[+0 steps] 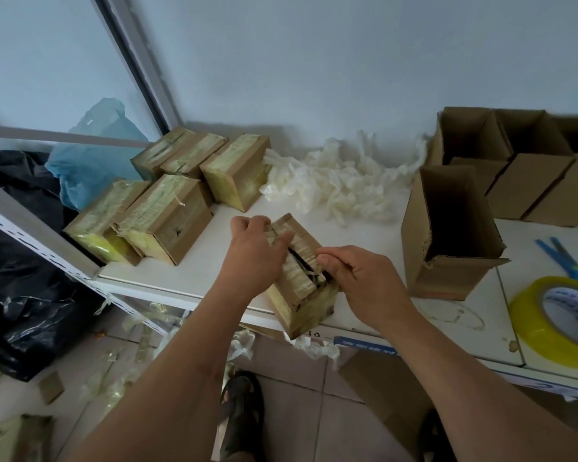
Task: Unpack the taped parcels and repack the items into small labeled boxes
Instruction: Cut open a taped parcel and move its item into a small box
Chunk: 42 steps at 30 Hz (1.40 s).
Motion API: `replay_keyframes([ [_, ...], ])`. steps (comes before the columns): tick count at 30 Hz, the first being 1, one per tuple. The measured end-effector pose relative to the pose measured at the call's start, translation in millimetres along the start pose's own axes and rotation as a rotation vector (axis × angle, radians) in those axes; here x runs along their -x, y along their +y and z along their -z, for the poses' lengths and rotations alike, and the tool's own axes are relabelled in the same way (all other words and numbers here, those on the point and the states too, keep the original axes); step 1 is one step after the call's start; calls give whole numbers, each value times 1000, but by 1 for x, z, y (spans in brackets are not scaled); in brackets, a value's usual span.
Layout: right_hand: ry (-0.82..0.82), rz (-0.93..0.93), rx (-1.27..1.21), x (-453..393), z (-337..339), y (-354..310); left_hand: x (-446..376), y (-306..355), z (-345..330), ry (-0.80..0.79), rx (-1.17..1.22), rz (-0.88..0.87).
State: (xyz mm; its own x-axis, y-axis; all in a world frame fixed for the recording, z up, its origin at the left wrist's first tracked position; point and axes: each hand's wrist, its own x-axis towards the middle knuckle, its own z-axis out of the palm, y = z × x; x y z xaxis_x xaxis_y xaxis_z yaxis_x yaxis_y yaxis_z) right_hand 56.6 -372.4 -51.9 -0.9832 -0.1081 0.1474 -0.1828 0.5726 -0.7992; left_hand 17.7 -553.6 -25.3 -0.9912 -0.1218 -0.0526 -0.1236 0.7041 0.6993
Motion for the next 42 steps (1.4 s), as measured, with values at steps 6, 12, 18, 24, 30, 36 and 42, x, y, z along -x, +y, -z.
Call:
replay_keyframes([
  [6,96,-4,19,1,-9,-3,1,-10,10,-135,142,59],
  [12,107,13,83,0,-12,-5,-1,-22,20,-244,232,47],
  [18,-136,3,6,-1,2,-5,-5,-22,18,-126,80,-9],
  [24,2,-30,23,-6,3,-9,-5,-14,9,-58,75,7],
  [30,113,-70,87,-4,-8,-13,-1,-14,12,-45,-206,-32],
  [36,161,-83,22,2,-16,-17,7,10,11,21,-520,8],
  [42,202,-126,-65,1,-12,-20,4,17,6,-5,-426,82],
])
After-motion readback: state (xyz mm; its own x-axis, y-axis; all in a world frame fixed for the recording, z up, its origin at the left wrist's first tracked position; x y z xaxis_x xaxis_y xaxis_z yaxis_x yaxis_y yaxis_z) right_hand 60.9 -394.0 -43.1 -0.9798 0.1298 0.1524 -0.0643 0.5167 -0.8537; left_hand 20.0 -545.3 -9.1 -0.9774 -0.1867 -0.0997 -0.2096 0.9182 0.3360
